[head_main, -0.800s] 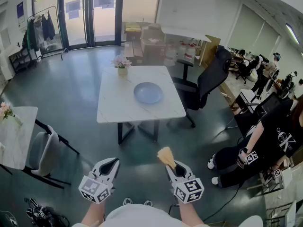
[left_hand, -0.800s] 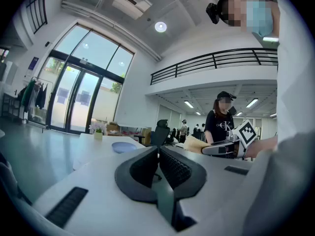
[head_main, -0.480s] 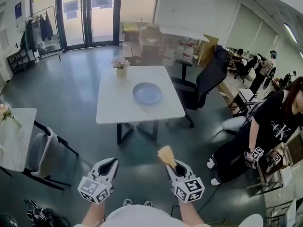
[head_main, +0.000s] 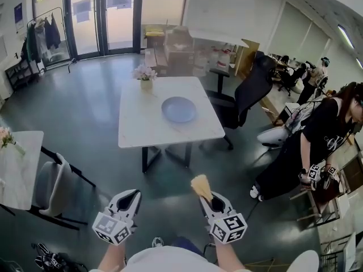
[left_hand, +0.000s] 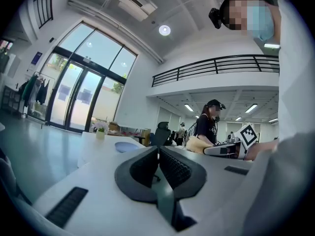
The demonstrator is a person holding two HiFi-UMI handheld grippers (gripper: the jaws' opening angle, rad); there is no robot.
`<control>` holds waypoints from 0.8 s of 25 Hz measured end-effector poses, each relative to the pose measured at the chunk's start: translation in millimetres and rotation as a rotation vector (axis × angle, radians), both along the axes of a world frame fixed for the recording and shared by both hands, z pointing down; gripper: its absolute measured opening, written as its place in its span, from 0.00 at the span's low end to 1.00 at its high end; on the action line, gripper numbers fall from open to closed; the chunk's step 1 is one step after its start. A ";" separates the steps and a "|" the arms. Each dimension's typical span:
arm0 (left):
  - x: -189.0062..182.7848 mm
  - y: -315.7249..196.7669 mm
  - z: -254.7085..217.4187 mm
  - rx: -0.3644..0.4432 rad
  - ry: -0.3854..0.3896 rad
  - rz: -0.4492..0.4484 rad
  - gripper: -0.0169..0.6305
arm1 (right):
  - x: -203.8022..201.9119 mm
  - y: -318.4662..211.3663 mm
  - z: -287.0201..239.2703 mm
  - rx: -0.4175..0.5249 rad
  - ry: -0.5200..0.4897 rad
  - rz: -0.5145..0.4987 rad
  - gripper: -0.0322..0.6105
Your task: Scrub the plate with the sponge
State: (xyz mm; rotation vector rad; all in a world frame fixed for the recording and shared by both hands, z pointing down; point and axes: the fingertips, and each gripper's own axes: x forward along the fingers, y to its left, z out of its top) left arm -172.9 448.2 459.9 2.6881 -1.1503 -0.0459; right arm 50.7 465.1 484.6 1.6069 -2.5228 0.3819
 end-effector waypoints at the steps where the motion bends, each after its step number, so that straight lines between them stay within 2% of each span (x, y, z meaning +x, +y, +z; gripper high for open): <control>1: -3.5 0.3 2.1 -0.001 0.000 0.005 0.08 | -3.2 1.9 1.0 -0.002 -0.003 0.005 0.24; 9: -21.4 -12.9 17.9 -0.032 0.013 0.007 0.08 | -15.1 -6.9 7.8 -0.025 0.002 0.014 0.24; 13: -20.7 -37.8 19.9 -0.040 0.014 -0.020 0.08 | -12.7 -35.5 7.5 -0.020 0.002 -0.002 0.24; 20: 1.5 -91.1 16.4 -0.031 0.002 -0.055 0.08 | 4.8 -97.0 10.1 -0.015 -0.005 -0.049 0.24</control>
